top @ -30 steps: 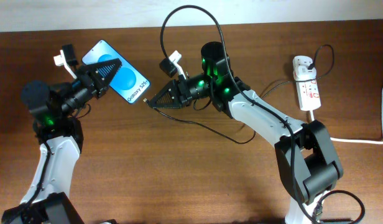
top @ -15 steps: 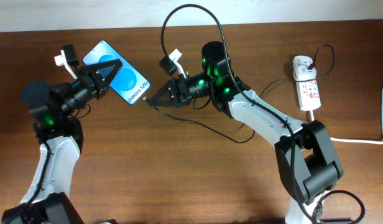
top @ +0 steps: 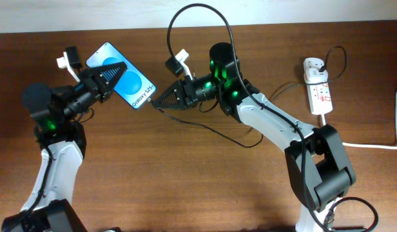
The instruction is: Plug charger to phone and switch on socket
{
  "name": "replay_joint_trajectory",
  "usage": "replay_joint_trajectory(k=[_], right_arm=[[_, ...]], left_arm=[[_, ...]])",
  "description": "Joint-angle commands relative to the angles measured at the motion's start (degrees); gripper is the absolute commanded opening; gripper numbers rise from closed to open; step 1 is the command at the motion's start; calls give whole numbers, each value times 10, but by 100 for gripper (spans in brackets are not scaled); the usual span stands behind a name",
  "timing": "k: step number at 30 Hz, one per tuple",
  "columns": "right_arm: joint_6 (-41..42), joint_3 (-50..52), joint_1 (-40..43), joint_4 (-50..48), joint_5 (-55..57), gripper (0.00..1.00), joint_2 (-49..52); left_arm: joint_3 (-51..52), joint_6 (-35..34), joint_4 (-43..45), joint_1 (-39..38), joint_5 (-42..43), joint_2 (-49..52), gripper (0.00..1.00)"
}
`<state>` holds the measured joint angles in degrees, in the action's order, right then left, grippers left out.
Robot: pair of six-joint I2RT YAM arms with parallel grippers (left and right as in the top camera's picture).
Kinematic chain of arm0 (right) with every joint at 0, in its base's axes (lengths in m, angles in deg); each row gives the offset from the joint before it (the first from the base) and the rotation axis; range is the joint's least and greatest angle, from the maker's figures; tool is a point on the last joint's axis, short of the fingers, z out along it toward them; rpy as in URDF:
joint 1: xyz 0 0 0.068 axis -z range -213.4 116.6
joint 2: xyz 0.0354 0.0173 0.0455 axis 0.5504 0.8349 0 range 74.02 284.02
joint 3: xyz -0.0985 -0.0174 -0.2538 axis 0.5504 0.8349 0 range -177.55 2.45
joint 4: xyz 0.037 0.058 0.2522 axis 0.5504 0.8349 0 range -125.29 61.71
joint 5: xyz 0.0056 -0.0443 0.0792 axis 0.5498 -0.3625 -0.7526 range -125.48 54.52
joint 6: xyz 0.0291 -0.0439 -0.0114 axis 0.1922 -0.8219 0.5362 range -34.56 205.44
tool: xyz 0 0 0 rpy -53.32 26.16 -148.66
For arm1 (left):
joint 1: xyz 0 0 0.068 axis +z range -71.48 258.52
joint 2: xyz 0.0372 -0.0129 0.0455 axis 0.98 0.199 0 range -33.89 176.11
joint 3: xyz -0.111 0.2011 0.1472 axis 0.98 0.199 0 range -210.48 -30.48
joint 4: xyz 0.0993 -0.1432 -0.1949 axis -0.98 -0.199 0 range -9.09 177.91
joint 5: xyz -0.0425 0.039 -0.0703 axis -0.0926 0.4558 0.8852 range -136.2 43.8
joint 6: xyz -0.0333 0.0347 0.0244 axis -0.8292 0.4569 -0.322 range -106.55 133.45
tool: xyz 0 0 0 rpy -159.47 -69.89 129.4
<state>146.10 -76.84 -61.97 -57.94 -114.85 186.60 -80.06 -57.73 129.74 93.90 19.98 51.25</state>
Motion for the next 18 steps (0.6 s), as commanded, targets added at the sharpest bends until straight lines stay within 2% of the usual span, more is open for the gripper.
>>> replay_joint_trajectory(k=[1, 18], right_arm=[[-1, -4, 2, -4, -1, 4, -2], [3, -4, 1, -3, -15, 4, -2]], left_arm=[[-6, 5, 6, 0, 6, -4, 0], [-6, 9, 6, 0, -3, -4, 0]])
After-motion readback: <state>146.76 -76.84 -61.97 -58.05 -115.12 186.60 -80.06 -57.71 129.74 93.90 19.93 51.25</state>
